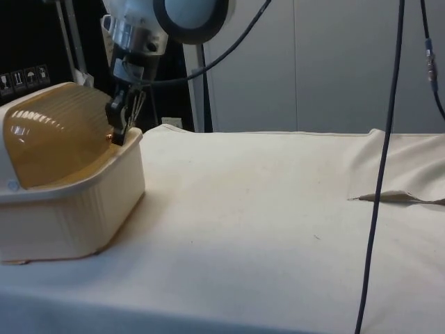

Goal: Open the lid, then close it.

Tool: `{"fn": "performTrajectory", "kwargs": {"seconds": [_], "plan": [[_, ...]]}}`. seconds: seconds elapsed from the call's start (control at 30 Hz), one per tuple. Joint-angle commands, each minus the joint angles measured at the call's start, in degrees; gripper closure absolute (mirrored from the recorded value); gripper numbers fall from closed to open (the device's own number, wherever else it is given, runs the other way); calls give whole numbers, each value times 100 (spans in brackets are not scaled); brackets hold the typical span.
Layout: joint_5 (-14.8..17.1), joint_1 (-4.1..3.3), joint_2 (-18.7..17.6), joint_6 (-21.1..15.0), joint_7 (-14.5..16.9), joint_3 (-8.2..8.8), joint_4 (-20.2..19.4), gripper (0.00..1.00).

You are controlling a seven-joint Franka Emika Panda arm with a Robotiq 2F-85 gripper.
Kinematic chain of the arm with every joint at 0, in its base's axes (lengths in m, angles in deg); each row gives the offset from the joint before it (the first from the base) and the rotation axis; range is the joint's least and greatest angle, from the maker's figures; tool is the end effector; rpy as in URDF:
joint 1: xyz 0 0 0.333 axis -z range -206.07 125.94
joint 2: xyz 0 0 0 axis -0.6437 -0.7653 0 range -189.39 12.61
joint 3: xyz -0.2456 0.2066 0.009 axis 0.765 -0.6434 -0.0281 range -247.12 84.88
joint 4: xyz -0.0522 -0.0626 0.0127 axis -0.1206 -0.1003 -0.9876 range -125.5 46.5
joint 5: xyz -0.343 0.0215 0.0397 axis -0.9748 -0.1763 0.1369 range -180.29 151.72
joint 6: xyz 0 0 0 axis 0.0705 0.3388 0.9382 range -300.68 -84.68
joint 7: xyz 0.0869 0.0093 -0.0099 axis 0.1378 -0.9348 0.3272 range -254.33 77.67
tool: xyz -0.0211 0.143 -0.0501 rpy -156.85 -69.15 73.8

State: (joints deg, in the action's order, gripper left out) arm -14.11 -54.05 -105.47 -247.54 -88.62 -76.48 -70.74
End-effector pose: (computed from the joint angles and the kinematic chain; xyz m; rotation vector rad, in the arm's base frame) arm 0.5916 0.0990 0.3150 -3.0517 -0.2504 -0.6400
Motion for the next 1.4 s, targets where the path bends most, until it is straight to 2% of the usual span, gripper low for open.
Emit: {"fn": "performTrajectory", "kwargs": {"seconds": [0.0,0.17,0.2,0.23,0.43,0.47,0.5,0.7,0.73,0.93,1.3,1.37], "plan": [[-34,-17,11,52,-52,40,40,100],[-40,-23,6,109,-80,57,143,100],[0,0,6,80,-23,11,115,100],[-46,-23,6,120,-86,57,160,100],[-46,-23,11,155,-120,69,252,100],[0,0,6,109,-63,23,223,100],[-46,-23,11,160,-126,69,264,100],[-34,-11,52,183,-143,74,315,100],[0,0,52,138,-97,34,286,100],[-34,-6,86,189,-155,92,344,100],[0,23,97,155,-132,74,413,100],[-40,6,97,206,-195,120,470,100]]}}
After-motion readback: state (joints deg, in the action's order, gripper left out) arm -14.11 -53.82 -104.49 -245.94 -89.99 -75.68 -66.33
